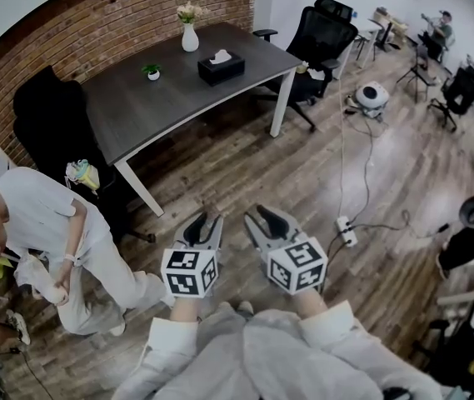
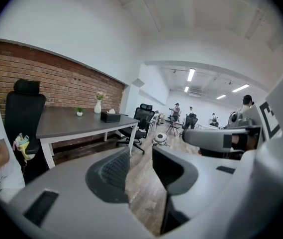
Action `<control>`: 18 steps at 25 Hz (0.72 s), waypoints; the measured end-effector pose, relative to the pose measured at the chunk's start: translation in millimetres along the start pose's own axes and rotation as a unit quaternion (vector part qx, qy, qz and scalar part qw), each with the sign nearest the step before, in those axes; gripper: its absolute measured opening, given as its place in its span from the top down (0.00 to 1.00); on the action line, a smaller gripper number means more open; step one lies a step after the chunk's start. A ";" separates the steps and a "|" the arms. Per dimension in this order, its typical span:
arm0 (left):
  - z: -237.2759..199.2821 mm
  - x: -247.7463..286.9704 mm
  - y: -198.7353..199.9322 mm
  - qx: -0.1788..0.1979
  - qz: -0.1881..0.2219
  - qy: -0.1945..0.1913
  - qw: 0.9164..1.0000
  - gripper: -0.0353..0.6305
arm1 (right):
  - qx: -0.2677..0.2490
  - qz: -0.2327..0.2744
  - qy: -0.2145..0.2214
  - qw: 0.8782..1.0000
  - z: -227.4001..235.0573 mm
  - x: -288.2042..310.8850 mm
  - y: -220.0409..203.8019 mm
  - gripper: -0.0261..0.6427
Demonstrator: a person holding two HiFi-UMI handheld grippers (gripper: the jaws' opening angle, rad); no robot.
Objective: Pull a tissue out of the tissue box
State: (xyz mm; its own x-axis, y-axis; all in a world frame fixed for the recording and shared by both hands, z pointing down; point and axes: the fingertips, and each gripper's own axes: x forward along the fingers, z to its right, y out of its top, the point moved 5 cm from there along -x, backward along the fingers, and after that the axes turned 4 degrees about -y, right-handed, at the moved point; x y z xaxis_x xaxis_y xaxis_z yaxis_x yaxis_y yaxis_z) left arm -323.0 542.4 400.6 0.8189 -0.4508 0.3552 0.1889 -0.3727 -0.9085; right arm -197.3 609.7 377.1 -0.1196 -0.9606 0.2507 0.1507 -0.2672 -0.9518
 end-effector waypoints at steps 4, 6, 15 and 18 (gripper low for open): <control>9.2 2.5 -5.8 0.000 -0.006 0.007 1.000 0.72 | 0.011 -0.011 0.000 1.000 7.2 -5.8 -13.0 0.78; 13.6 4.5 -8.6 0.002 -0.014 0.000 1.000 0.72 | 0.021 -0.015 0.004 1.000 11.1 -6.1 -16.3 0.78; -10.1 51.8 -0.1 -0.002 -0.027 -0.024 0.999 0.72 | 0.033 -0.022 -0.025 0.999 46.1 28.7 -13.0 0.78; -27.4 79.5 13.8 0.000 -0.032 -0.032 0.999 0.72 | 0.032 -0.021 -0.035 0.999 63.7 51.0 -4.3 0.78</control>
State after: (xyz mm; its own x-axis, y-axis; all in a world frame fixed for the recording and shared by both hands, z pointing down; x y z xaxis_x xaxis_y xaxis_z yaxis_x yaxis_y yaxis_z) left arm -270.2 479.2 422.3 0.8381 -0.3735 0.3977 0.2422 -0.3985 -0.8846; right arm -141.5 557.0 405.2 -0.0580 -0.9511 0.3035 0.2091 -0.3088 -0.9279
